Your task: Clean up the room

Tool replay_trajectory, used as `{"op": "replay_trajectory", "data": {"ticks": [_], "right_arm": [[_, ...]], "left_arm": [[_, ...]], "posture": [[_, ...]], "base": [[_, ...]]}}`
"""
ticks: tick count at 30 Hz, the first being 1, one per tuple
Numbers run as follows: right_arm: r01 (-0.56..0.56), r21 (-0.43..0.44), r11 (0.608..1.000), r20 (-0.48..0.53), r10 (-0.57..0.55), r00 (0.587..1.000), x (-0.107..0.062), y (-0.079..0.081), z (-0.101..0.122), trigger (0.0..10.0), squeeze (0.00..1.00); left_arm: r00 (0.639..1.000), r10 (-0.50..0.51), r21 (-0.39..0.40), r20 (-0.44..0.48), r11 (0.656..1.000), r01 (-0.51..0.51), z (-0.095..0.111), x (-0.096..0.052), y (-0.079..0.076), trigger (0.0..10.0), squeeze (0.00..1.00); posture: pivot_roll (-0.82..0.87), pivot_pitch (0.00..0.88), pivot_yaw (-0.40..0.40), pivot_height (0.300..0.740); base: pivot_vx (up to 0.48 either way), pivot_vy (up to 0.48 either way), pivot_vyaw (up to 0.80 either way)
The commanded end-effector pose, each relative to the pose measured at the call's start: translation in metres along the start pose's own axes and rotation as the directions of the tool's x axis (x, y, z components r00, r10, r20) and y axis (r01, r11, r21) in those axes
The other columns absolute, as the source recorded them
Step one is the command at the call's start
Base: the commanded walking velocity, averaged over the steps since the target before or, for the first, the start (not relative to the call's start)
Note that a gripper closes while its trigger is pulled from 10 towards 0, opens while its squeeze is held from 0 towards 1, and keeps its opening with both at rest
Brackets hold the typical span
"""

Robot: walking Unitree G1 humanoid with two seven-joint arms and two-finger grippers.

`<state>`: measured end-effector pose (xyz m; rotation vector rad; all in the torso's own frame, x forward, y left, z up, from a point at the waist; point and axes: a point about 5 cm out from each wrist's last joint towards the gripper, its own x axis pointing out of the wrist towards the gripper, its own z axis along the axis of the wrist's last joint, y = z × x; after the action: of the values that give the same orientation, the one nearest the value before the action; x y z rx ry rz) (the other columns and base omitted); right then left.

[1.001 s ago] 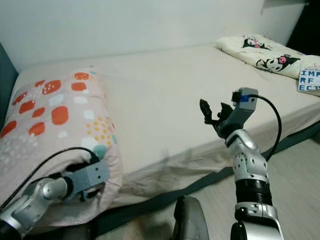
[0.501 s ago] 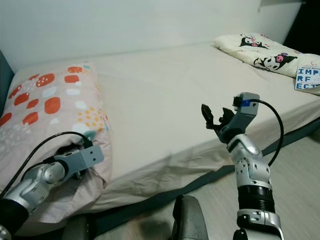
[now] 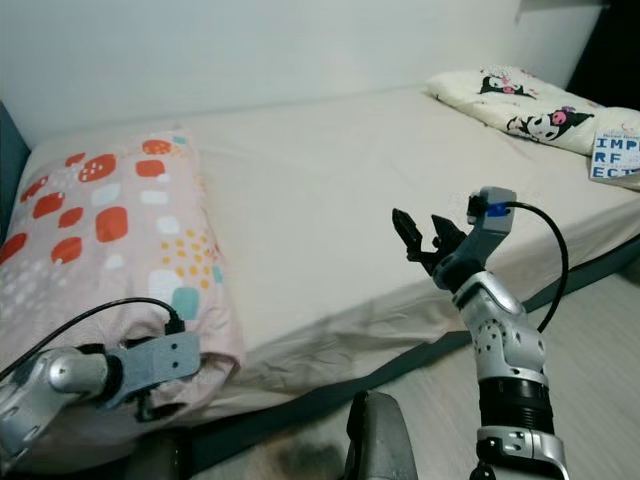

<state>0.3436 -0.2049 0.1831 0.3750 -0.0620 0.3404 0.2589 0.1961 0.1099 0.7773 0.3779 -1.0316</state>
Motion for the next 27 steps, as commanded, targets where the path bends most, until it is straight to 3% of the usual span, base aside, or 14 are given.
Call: {"op": "replay_trajectory", "data": {"ticks": [1,2,3,4,5,7,10,11,12,13,14,15,21,27], "right_arm": [[-0.033,0.017,0.999,0.011,0.032,0.999,0.002,0.006,0.002,10.0,0.00],[-0.033,0.017,0.999,0.011,0.032,0.999,0.002,0.006,0.002,10.0,0.00],[-0.036,0.040,0.999,0.015,0.036,0.999,0.004,0.007,0.002,10.0,0.00],[-0.035,0.046,0.998,0.014,0.034,0.999,0.005,0.007,0.002,10.0,0.00],[-0.035,0.046,0.998,0.014,0.034,0.999,0.005,0.007,0.002,10.0,0.00],[-0.022,0.056,0.998,0.014,0.022,1.000,0.005,0.004,0.001,10.0,0.00],[-0.015,0.061,0.998,0.015,0.014,1.000,0.005,0.002,0.001,10.0,0.00],[0.020,0.074,0.997,0.015,-0.021,1.000,0.004,-0.004,-0.001,10.0,0.00],[0.020,0.074,0.997,0.015,-0.021,1.000,0.004,-0.004,-0.001,10.0,0.00],[0.065,0.080,0.995,0.004,-0.066,0.998,0.002,-0.013,-0.006,10.0,0.00],[0.065,0.080,0.995,0.004,-0.066,0.998,0.002,-0.013,-0.006,10.0,0.00],[0.074,0.081,0.994,0.001,-0.075,0.997,0.001,-0.015,-0.007,10.0,0.00],[0.116,0.071,0.991,-0.069,-0.111,0.991,-0.004,-0.021,-0.032,10.0,0.00],[0.114,0.072,0.991,-0.118,-0.105,0.987,-0.010,-0.020,-0.052,10.0,0.00]], "left_arm": [[0.984,-0.003,-0.065,0.178,0.998,0.015,0.020,0.001,-0.001,10.0,0.00],[0.984,-0.003,-0.065,0.178,0.998,0.015,0.020,0.001,-0.001,10.0,0.00],[0.908,0.036,-0.184,0.417,0.982,0.045,0.044,0.002,-0.001,10.0,0.00],[0.870,0.052,-0.221,0.491,0.973,0.067,0.051,0.001,-0.001,10.0,0.00],[0.870,0.052,-0.221,0.491,0.973,0.067,0.051,0.001,-0.001,10.0,0.00],[0.807,0.098,-0.279,0.583,0.956,0.086,0.060,0.000,-0.001,10.0,0.00],[0.781,0.124,-0.305,0.612,0.948,0.088,0.063,0.000,0.000,10.0,0.00],[0.717,0.264,-0.435,0.645,0.898,0.060,0.065,0.002,0.010,10.0,0.00],[0.717,0.264,-0.435,0.645,0.898,0.060,0.065,0.002,0.010,10.0,0.00],[0.618,0.471,-0.621,0.629,0.783,0.036,0.064,0.007,0.024,10.0,0.00],[0.618,0.471,-0.621,0.629,0.783,0.036,0.064,0.007,0.024,10.0,0.00],[0.597,0.512,-0.658,0.618,0.752,0.037,0.064,0.009,0.027,10.0,0.00],[0.673,0.587,-0.774,0.450,0.633,-0.035,0.041,0.035,0.021,10.0,0.00],[0.672,0.622,-0.832,0.402,0.554,-0.016,0.032,0.044,0.015,10.0,0.00]], "posture": [[-0.02,0.025,-0.127,0.495],[-0.02,0.025,-0.127,0.495],[-0.02,0.016,-0.128,0.495],[-0.02,0.016,-0.128,0.495],[-0.02,0.016,-0.128,0.495],[-0.02,0.018,-0.128,0.495],[-0.02,0.018,-0.128,0.500],[-0.01,0.005,-0.129,0.505],[-0.01,0.005,-0.129,0.505],[-0.01,0.005,-0.129,0.515],[-0.01,0.005,-0.129,0.515],[-0.01,0.005,-0.129,0.520],[0.00,0.000,-0.124,0.539],[0.00,0.000,-0.117,0.559]], "base": [[0.000,0.000,0.00],[0.000,0.000,0.00],[0.000,0.000,0.00],[0.000,0.000,0.00],[0.000,0.000,0.00],[0.000,0.000,0.00],[0.000,0.000,0.00],[0.000,0.000,0.00],[0.000,0.000,0.00],[0.000,0.000,0.00],[0.000,0.000,0.00],[0.000,0.000,0.00],[0.000,0.000,0.00],[0.000,0.000,0.00]]}}
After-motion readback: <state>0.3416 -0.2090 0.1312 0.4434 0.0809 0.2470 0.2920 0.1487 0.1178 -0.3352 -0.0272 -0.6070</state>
